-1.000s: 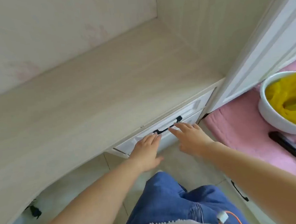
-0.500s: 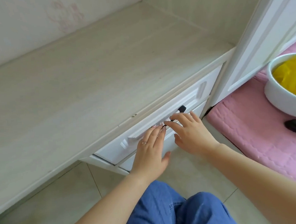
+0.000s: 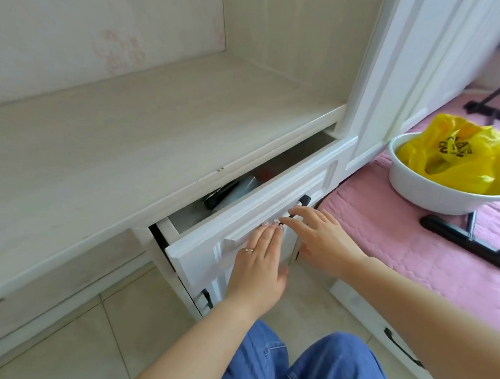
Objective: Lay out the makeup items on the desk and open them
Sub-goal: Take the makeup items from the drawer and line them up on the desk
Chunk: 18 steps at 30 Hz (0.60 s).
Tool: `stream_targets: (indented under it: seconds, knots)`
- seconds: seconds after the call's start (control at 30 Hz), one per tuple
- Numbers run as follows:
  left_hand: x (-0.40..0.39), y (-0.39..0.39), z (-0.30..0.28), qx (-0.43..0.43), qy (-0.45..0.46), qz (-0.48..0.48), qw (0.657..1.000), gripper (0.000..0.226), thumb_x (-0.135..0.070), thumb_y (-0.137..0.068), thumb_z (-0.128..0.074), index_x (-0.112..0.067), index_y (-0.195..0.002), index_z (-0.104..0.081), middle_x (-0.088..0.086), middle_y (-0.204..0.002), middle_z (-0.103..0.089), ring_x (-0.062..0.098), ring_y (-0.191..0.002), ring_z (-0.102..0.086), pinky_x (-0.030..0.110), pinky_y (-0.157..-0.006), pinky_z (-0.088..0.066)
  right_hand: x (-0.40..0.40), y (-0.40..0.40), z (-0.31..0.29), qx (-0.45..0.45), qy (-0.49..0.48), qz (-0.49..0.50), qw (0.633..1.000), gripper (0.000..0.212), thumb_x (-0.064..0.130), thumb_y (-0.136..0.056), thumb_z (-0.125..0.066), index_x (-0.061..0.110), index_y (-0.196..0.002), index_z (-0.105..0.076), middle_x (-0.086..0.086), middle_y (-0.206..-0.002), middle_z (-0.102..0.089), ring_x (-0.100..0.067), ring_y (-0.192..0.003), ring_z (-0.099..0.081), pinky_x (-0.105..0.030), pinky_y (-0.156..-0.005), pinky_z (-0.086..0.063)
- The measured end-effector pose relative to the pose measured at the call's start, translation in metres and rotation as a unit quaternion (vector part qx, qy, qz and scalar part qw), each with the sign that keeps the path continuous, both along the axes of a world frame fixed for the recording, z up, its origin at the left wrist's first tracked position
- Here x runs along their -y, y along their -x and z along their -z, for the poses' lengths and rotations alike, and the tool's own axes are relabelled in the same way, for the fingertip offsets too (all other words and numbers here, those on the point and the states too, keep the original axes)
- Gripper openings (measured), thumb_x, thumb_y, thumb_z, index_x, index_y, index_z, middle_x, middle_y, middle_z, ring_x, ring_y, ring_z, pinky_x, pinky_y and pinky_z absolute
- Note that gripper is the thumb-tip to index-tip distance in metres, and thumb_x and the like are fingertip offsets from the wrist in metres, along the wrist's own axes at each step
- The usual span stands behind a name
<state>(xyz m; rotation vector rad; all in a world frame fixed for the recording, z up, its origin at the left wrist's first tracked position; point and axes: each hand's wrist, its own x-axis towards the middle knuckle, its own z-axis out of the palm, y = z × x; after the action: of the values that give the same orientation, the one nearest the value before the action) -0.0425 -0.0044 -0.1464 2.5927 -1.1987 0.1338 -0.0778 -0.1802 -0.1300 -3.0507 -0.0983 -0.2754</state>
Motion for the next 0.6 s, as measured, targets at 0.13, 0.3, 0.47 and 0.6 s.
stream_targets:
  seconds: [0.13, 0.3, 0.47, 0.6]
  knots:
    - [0.004, 0.027, 0.005, 0.032, 0.007, 0.023, 0.999, 0.072, -0.035, -0.075, -0.06, -0.006, -0.139, -0.042, 0.007, -0.144, -0.046, 0.023, -0.134, -0.043, 0.034, -0.103, -0.044, 0.007, 0.034, 0.005, 0.009, -0.022, 0.004, 1.0, 0.07, 0.007, -0.066, -0.066, 0.025, -0.131, -0.048, -0.008, -0.132, -0.053, -0.032, -0.119, -0.054, -0.055, -0.094, -0.046]
    - [0.008, 0.065, 0.008, 0.054, -0.002, 0.038, 0.998, 0.066, -0.039, -0.08, -0.04, -0.009, -0.138, -0.045, 0.005, -0.143, -0.047, 0.02, -0.134, -0.041, 0.031, -0.105, -0.041, 0.016, 0.079, 0.013, 0.026, -0.037, -0.001, 0.999, 0.073, 0.005, -0.068, -0.065, 0.027, -0.134, -0.041, -0.008, -0.135, -0.05, -0.031, -0.128, -0.048, -0.056, -0.097, -0.044]
    - [0.01, 0.093, 0.004, 0.088, -0.038, 0.06, 0.994, 0.064, -0.035, -0.084, -0.033, -0.004, -0.138, -0.041, 0.011, -0.144, -0.046, 0.024, -0.136, -0.033, 0.036, -0.111, -0.022, 0.017, 0.112, 0.013, 0.035, -0.045, 0.014, 0.998, 0.074, 0.003, -0.068, -0.066, 0.027, -0.133, -0.04, -0.007, -0.136, -0.049, -0.03, -0.13, -0.046, -0.054, -0.099, -0.043]
    - [0.01, 0.114, 0.0, 0.108, -0.057, 0.081, 0.989, 0.062, -0.034, -0.086, -0.031, -0.001, -0.136, -0.044, 0.014, -0.141, -0.048, 0.025, -0.134, -0.036, 0.034, -0.111, -0.024, 0.017, 0.137, 0.013, 0.031, -0.038, 0.023, 0.999, 0.07, 0.006, -0.072, -0.065, 0.026, -0.134, -0.041, -0.007, -0.137, -0.048, -0.029, -0.13, -0.046, -0.052, -0.102, -0.042]
